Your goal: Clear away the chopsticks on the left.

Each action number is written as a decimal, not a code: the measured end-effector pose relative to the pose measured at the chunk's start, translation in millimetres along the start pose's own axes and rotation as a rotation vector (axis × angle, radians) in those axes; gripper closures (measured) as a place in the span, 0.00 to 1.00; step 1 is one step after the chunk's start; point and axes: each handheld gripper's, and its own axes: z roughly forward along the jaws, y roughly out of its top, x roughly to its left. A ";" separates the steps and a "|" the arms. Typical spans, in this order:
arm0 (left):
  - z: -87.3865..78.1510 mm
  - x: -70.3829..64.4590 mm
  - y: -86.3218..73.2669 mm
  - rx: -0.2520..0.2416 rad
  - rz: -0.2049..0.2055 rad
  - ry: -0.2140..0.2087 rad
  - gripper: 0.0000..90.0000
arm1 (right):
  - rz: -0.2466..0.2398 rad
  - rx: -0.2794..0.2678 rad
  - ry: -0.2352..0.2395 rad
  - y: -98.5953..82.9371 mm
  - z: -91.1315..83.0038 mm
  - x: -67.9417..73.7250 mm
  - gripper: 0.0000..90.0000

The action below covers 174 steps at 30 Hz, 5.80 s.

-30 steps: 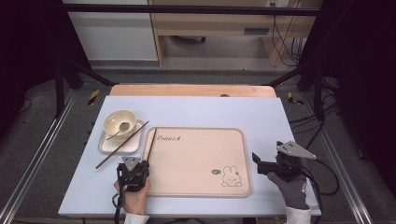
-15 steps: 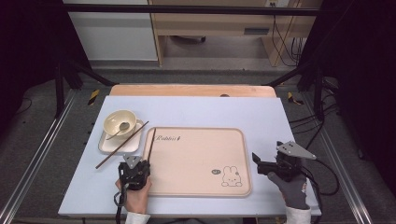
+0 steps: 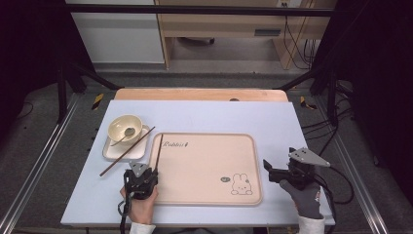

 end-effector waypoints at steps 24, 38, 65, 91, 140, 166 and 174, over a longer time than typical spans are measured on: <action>-34.7 17.7 43.5 -0.072 0.192 -0.204 0.39 | 0.004 -0.007 -0.008 0.7 -3.1 -1.6 0.01; -46.3 51.5 58.0 -0.069 0.316 -0.193 0.30 | 0.001 -0.003 -0.011 0.5 -2.5 -0.6 0.01; -3.1 111.3 54.1 0.029 0.324 -0.109 0.33 | -0.017 0.001 -0.003 -0.6 0.3 2.3 0.01; 30.8 131.1 53.6 0.056 0.273 -0.120 0.71 | -0.028 0.016 -0.010 -1.6 2.3 3.7 0.01; 1.6 106.1 55.7 0.033 0.289 -0.175 0.94 | -0.033 0.005 -0.014 -1.1 -1.5 2.4 0.01; -30.0 50.3 62.8 -0.077 0.336 -0.198 0.94 | -0.036 0.005 -0.023 -0.9 -3.1 0.9 0.01; -38.8 37.3 64.3 -0.105 0.307 -0.190 0.94 | -0.038 0.007 -0.026 -1.2 -2.6 1.2 0.01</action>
